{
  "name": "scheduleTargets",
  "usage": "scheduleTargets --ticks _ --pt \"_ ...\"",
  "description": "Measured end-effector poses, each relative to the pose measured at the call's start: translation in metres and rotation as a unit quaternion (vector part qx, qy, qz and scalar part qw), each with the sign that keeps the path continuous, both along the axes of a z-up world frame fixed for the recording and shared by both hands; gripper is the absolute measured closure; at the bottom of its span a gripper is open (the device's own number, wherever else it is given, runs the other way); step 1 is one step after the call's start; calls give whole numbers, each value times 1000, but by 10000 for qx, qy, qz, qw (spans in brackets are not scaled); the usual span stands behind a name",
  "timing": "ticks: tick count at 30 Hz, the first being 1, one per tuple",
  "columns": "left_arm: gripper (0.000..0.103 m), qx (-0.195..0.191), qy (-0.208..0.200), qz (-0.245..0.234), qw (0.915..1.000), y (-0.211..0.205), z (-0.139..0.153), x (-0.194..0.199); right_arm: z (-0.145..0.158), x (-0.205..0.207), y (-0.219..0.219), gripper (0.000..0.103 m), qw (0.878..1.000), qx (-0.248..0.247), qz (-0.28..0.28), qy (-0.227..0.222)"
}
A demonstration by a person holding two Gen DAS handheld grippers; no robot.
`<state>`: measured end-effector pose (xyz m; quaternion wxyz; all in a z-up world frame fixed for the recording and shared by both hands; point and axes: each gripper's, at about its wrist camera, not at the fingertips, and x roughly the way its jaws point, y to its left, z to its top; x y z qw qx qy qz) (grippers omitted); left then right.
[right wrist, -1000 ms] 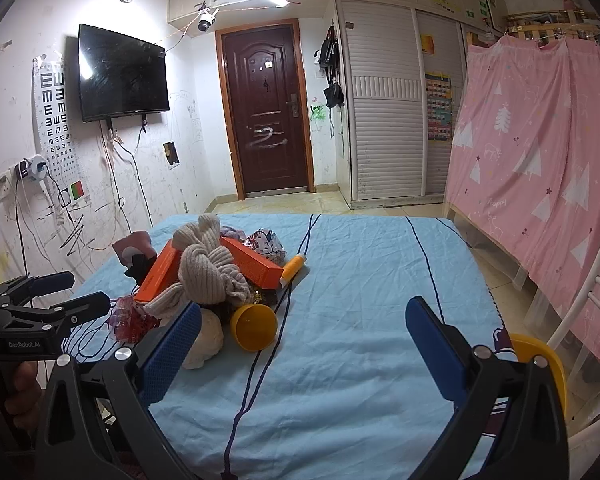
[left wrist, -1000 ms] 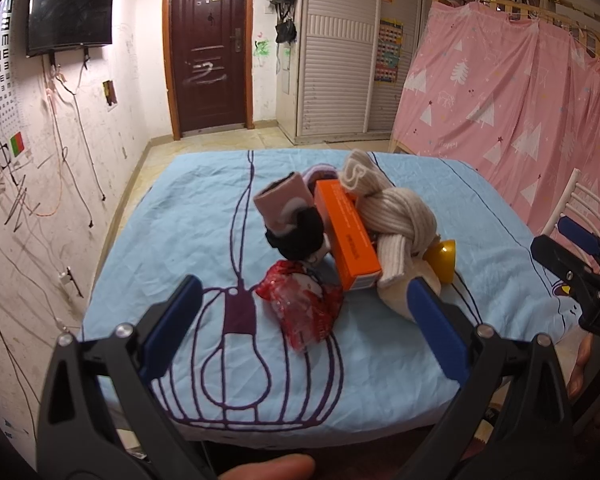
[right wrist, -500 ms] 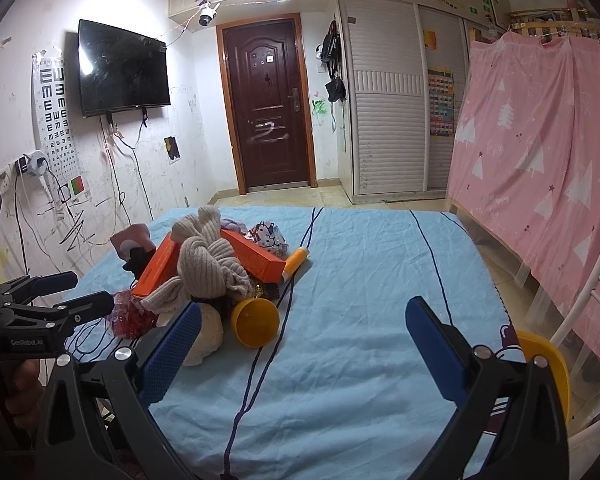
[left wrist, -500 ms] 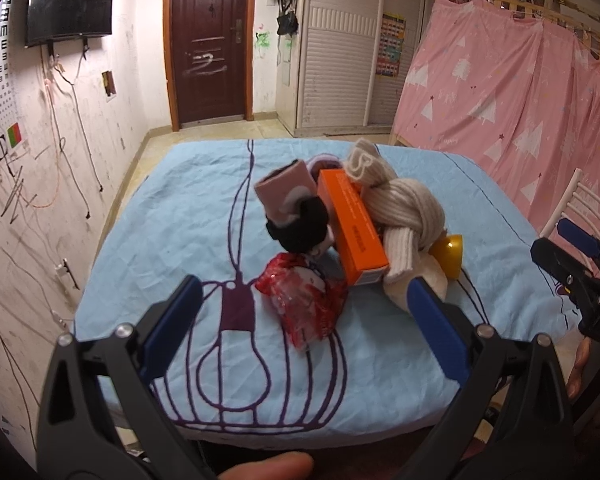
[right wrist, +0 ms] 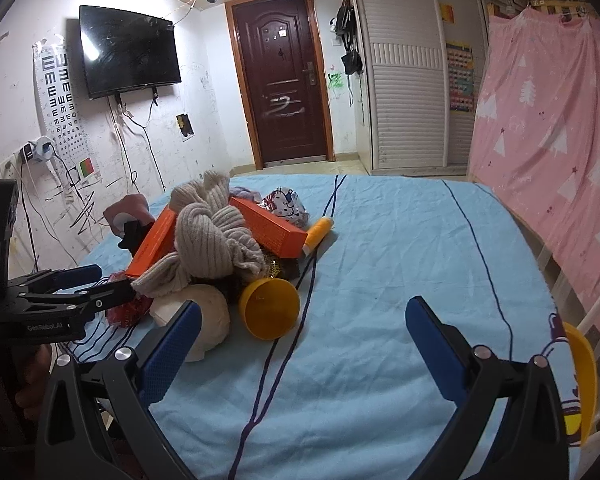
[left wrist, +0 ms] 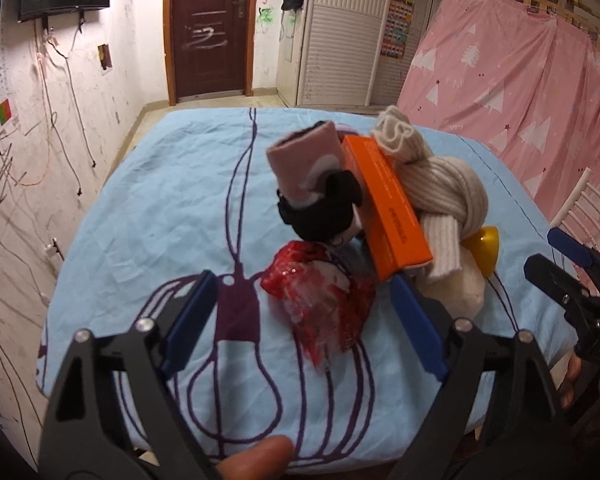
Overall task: Collect trash
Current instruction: 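Grasp the yellow plastic cup with the right tool while the left tool grasps the red plastic bag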
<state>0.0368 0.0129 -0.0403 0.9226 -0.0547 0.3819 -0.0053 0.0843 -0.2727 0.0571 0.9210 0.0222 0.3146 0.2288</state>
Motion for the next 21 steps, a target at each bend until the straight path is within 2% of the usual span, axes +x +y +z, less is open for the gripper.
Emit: scheduleTargets --ticks 2,8,9,11,13,16,18,21 --pt "25 -6 38 -41 10000 0 -1 5 -2 5 0 8 9999 63 28 95" --pt "26 94 229 -94 9996 -7 -14 13 -8 16 10 8 9994 40 231 239" --pt "32 97 245 -104 9996 -7 -16 14 -9 17 12 10 9993 29 257 256" --pt "39 79 315 -145 9994 -9 -19 16 -11 22 17 16 9989 15 328 322" --pt "46 130 279 -147 9994 -9 -19 15 -14 28 19 33 9983 18 370 442" --pt "55 153 258 -158 9994 -8 -19 14 -18 36 21 45 9972 87 412 616" --pt "61 153 249 -168 9994 -6 -19 13 -18 40 21 48 9962 138 471 716" --pt "64 95 258 -187 9994 -3 -17 12 -20 45 22 50 9952 114 499 829"
